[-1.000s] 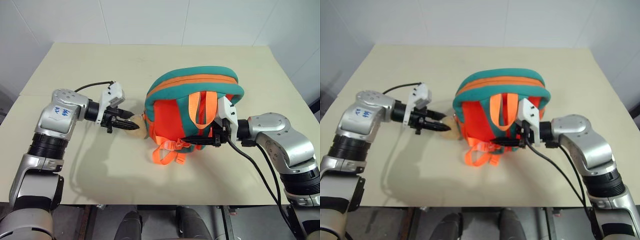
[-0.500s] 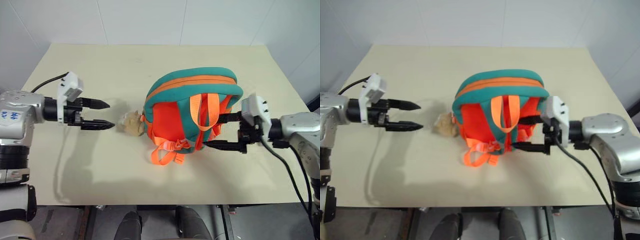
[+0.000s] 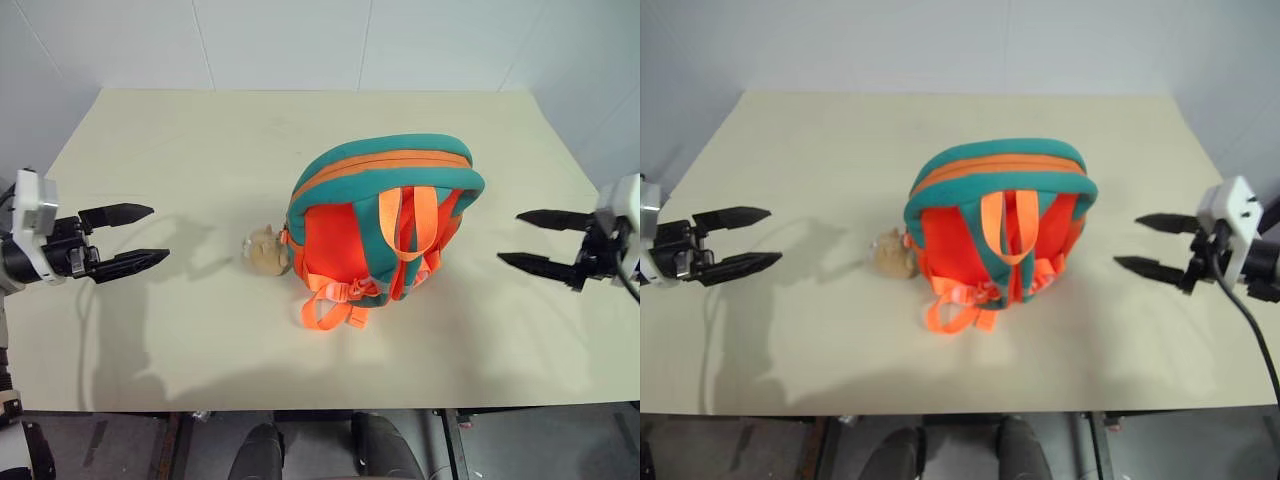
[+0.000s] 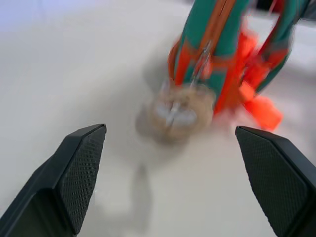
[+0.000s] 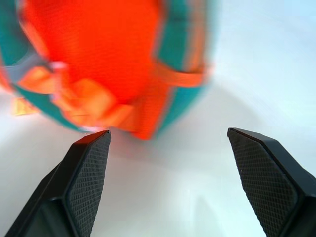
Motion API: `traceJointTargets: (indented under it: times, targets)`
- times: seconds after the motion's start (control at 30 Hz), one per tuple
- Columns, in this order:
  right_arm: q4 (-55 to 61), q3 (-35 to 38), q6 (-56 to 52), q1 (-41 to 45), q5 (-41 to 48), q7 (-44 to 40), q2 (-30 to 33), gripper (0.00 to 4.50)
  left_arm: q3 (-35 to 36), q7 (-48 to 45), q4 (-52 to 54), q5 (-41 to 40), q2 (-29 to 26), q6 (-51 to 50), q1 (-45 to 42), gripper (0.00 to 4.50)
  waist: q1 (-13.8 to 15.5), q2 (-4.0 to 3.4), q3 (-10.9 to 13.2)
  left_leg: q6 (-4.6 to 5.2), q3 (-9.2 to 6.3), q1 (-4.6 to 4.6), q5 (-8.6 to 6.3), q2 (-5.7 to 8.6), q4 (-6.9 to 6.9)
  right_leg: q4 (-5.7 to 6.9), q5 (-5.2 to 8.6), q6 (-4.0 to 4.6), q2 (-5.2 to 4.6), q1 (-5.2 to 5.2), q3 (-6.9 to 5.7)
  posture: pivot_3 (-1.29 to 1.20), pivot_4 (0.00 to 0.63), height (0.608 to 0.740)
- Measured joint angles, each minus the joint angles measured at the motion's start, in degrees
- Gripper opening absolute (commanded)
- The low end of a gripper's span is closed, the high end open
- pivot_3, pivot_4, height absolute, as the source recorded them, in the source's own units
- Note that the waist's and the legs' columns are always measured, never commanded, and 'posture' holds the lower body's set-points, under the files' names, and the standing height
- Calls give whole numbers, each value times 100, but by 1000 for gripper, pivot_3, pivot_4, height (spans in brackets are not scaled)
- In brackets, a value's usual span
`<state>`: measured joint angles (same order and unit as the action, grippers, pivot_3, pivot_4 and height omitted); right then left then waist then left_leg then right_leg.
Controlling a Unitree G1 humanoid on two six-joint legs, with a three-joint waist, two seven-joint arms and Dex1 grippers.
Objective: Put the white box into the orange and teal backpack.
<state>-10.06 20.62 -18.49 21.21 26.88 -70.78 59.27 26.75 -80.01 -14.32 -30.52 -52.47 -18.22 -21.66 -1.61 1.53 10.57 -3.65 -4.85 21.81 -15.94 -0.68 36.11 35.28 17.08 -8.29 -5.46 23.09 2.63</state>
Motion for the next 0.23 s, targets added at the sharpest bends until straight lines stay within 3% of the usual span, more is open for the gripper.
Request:
traceJointTargets:
  times: [0.1,0.23]
  targets:
    - [-444,-13,156,268,-119,-6,29,4500,78,-113,19,-91,16,152,385,4465,-7,-6,4,3,16,-54,-2,-4,-18,-11,3,5,1,-44,10,0,150,740]
    - [-680,-105,256,544,-196,-4,72,4500,274,-183,126,-315,70,255,684,4465,-15,-8,5,10,28,-58,-9,-8,-17,-16,2,4,2,-45,19,0,150,740]
